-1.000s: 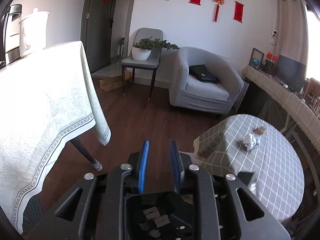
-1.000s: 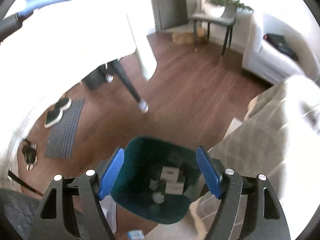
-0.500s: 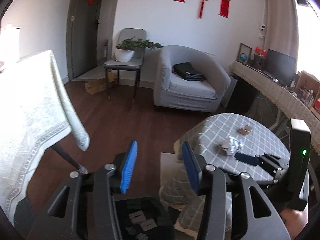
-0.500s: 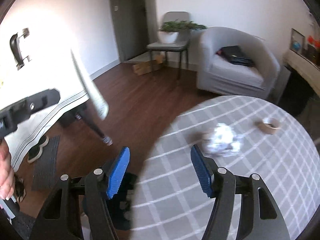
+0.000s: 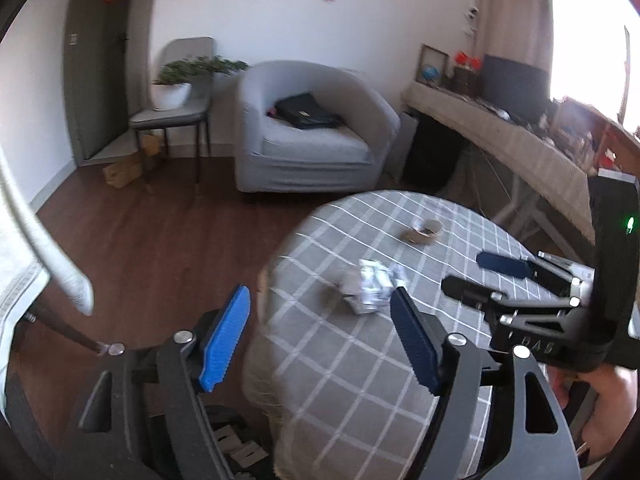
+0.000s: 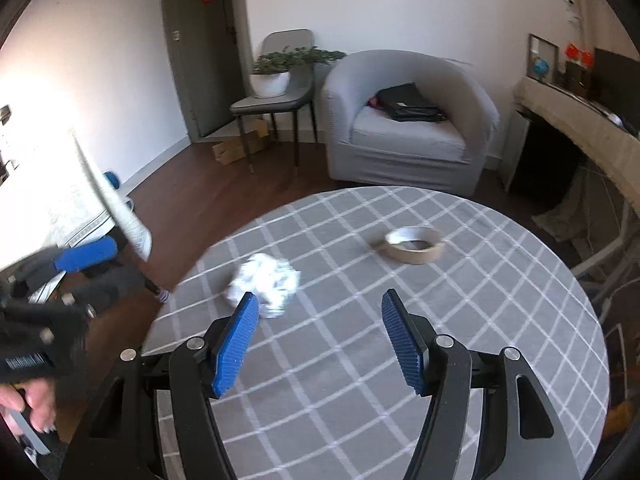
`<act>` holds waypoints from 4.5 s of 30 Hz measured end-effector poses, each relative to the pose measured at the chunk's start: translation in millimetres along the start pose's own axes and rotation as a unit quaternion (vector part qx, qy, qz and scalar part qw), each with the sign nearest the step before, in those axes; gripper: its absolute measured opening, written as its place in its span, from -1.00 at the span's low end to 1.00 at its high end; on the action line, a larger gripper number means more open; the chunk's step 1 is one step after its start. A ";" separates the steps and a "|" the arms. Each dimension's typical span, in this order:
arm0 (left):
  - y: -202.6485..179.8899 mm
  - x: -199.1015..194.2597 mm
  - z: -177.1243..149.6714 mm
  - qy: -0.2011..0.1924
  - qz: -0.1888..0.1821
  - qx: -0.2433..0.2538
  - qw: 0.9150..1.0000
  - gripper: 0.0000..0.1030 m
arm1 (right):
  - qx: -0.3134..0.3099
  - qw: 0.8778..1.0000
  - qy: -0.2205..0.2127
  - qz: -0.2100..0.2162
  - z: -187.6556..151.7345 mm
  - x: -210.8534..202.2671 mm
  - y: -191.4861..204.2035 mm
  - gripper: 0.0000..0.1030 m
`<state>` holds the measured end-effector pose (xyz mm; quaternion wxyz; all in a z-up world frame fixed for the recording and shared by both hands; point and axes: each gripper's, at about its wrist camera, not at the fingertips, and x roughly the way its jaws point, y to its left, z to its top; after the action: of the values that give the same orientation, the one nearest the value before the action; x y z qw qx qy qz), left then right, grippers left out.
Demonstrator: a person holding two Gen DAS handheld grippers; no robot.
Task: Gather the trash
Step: 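Move the left gripper back to the table and grasp the crumpled white paper, then grasp the brown tape roll by its rim with the right gripper, then drop the crumpled paper into the bin with the left gripper while the right carries the tape, then lower the tape roll into the green bin and open the right gripper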
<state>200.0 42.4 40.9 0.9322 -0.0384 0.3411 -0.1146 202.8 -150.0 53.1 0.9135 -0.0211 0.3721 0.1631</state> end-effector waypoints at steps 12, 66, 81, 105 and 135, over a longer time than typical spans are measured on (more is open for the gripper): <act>-48.4 91.3 -0.1 0.059 0.016 0.050 0.997 0.50 | 0.060 0.998 0.007 0.002 13.7 8.9 -71.0 0.66; -19.3 106.1 7.0 0.089 -0.018 0.020 0.996 0.12 | 0.024 0.997 0.069 0.000 36.1 79.6 -26.1 0.16; 44.7 30.1 -17.5 0.069 0.034 -0.012 0.997 0.12 | -0.033 0.996 0.061 0.059 24.5 54.6 81.2 0.16; 133.5 -16.4 -126.8 0.135 0.082 -0.077 0.984 0.12 | -0.051 0.989 0.079 0.114 -24.9 39.3 178.4 0.16; 190.2 23.6 -218.1 0.219 0.082 -0.122 0.965 0.38 | -0.099 0.976 0.136 0.136 -62.9 77.1 245.8 0.16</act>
<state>112.5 222.7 -169.0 0.8291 -0.0977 0.5505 -0.0009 135.0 94.2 -24.9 0.8171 -0.0825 0.4744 0.3169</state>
